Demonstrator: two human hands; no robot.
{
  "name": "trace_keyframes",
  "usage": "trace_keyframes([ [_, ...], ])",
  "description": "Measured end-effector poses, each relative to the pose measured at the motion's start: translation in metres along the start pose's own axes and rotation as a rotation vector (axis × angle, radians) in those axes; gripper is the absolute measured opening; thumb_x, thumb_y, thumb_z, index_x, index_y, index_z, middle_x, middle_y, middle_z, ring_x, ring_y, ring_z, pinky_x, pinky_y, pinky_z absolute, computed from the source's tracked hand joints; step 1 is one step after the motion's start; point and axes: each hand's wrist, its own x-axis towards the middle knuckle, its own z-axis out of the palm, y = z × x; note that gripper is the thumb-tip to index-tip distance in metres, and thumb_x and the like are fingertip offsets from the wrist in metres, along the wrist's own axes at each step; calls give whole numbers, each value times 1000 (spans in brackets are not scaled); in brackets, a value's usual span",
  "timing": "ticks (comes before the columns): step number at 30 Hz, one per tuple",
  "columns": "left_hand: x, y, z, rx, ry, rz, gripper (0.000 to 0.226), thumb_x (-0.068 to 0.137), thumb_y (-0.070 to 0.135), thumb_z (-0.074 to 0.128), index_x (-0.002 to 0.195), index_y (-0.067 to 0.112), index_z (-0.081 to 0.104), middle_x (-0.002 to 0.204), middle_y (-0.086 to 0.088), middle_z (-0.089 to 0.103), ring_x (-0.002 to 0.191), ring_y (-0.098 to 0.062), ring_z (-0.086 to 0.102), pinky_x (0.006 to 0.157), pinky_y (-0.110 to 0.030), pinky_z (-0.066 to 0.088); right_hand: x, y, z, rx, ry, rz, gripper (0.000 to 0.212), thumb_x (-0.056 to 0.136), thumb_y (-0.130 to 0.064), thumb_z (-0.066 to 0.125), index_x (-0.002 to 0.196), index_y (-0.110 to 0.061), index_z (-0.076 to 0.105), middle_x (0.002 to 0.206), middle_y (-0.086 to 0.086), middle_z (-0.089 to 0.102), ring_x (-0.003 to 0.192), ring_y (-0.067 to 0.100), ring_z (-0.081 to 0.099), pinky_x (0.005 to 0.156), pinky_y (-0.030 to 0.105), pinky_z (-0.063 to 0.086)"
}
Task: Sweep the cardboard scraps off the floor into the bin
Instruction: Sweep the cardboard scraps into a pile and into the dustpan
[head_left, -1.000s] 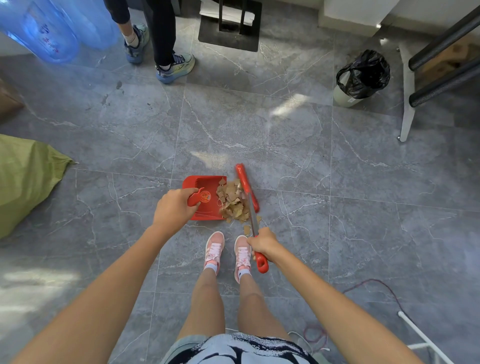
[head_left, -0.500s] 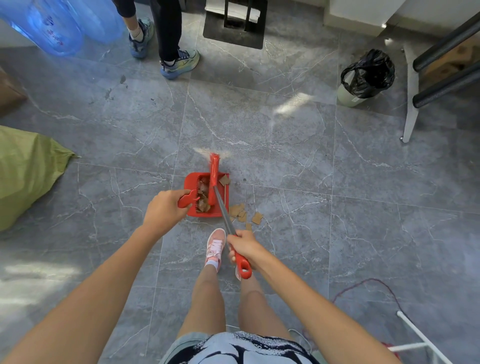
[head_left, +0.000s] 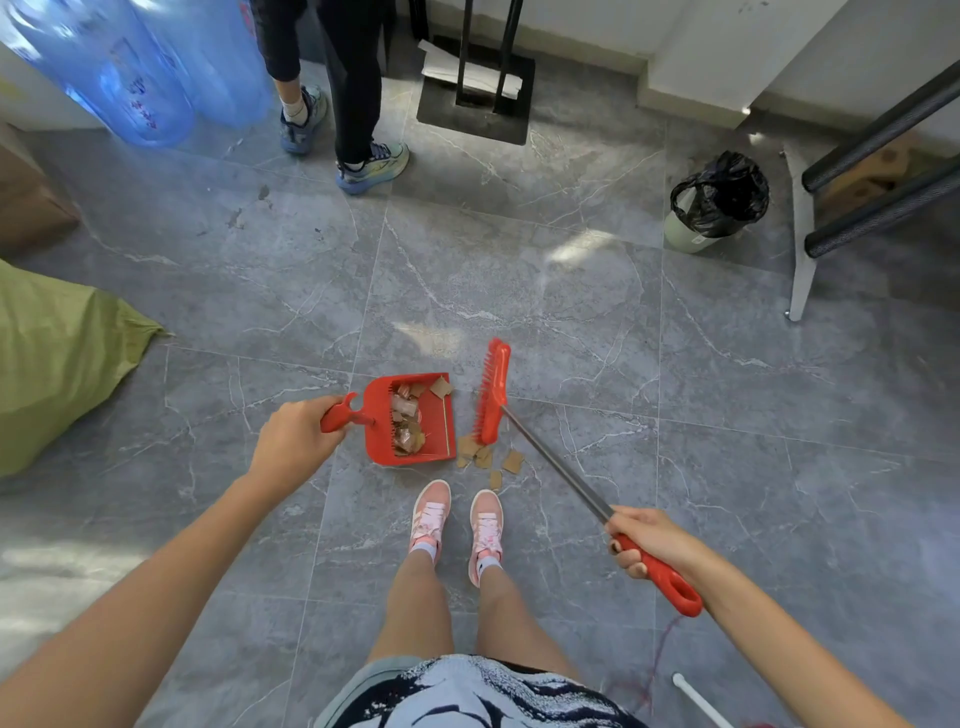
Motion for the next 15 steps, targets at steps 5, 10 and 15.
trace_keyframes([
  [5,-14,4,-12,-38,15,28,16,82,19,72,97,16,75,60,-3,65,56,-25,60,54,-36,47,4,13,-15,42,74,37,22,89,4,41,71,-8,45,58,10,41,27,8,34,28,12,29],
  [10,-32,1,-14,-30,24,23,20,80,20,75,100,18,74,60,0,64,56,-23,60,55,-35,48,11,41,-28,-10,170,46,23,89,4,42,68,-5,44,56,10,42,24,9,36,29,12,30],
  [15,-53,9,4,-2,-25,65,7,82,20,73,88,15,73,56,-1,62,50,-21,57,50,-35,45,23,71,-37,-81,222,71,28,94,3,38,68,-7,42,56,9,38,20,7,34,29,9,30],
])
